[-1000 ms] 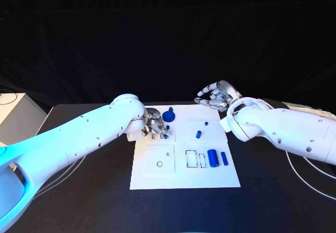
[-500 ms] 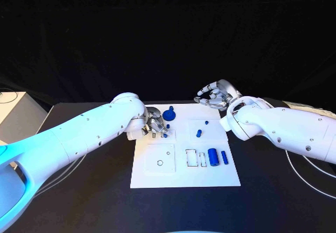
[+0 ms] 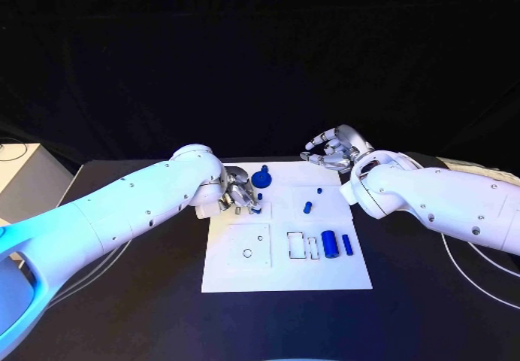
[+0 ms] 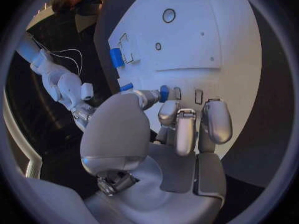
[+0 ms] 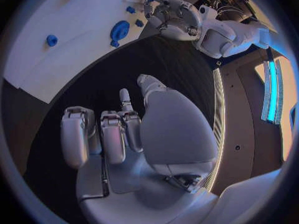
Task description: Assemble the parts on the task board
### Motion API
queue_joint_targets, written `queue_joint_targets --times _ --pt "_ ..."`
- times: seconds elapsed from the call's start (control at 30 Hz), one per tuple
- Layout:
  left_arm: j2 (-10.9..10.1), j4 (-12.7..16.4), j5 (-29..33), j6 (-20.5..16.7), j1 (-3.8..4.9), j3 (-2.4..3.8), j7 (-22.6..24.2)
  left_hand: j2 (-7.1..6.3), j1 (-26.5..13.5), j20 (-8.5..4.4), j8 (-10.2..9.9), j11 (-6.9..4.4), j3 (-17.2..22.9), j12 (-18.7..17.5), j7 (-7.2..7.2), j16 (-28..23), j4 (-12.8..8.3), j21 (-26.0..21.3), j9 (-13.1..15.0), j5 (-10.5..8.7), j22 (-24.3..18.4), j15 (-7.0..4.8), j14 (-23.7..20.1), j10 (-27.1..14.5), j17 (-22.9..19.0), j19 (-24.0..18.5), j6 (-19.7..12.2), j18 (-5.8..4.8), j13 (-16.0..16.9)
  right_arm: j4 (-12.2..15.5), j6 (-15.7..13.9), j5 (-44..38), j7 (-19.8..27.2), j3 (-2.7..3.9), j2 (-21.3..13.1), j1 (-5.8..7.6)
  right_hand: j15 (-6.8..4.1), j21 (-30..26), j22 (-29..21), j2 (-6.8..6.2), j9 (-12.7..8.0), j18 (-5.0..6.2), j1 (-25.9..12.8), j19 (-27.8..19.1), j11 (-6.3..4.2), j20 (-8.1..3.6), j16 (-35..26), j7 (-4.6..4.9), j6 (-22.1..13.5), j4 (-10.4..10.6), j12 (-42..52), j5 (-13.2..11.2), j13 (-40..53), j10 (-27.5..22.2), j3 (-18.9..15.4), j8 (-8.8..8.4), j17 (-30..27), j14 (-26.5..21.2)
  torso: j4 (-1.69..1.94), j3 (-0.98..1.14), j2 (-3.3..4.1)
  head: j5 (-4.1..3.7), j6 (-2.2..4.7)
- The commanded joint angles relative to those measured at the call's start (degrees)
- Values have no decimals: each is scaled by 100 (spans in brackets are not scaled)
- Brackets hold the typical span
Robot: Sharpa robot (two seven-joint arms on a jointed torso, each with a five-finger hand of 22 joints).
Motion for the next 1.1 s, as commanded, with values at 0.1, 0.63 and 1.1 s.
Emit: queue_joint_targets --times 0.1,0.63,1.1 --pt "-117 148 423 -349 2 4 52 -72 -93 -34 395 -16 817 9 -4 50 -703 42 896 126 46 -42 471 67 1160 25 -14 -118 30 -7 93 -80 10 1 -6 -10 -24 -37 793 -19 9 41 -30 288 6 -22 -22 2 -56 -6 -13 31 1186 246 40 9 1347 568 10 1 -2 -10 25" --pt "-476 567 735 -912 0 8 -33 -360 -857 -151 526 -160 1160 118 -151 221 -1210 94 1352 1635 147 -168 605 389 1479 120 328 -136 243 -14 100 -123 3 -3 -59 -22 -23 -39 792 -20 10 41 -33 288 7 -21 -26 3 -61 -7 -12 68 1185 246 51 11 1337 566 17 4 2 0 22" --pt "-457 559 162 -1058 -3 -65 -71 -397 -1071 -206 556 -225 1220 180 -221 229 -1336 125 1463 1954 224 -224 611 511 1494 187 480 -153 351 -33 104 -139 -1 -5 -64 -24 -22 -46 788 -30 11 42 -33 286 8 -20 -29 6 -70 -11 -16 143 1180 241 75 16 1332 565 6 3 9 51 -14"
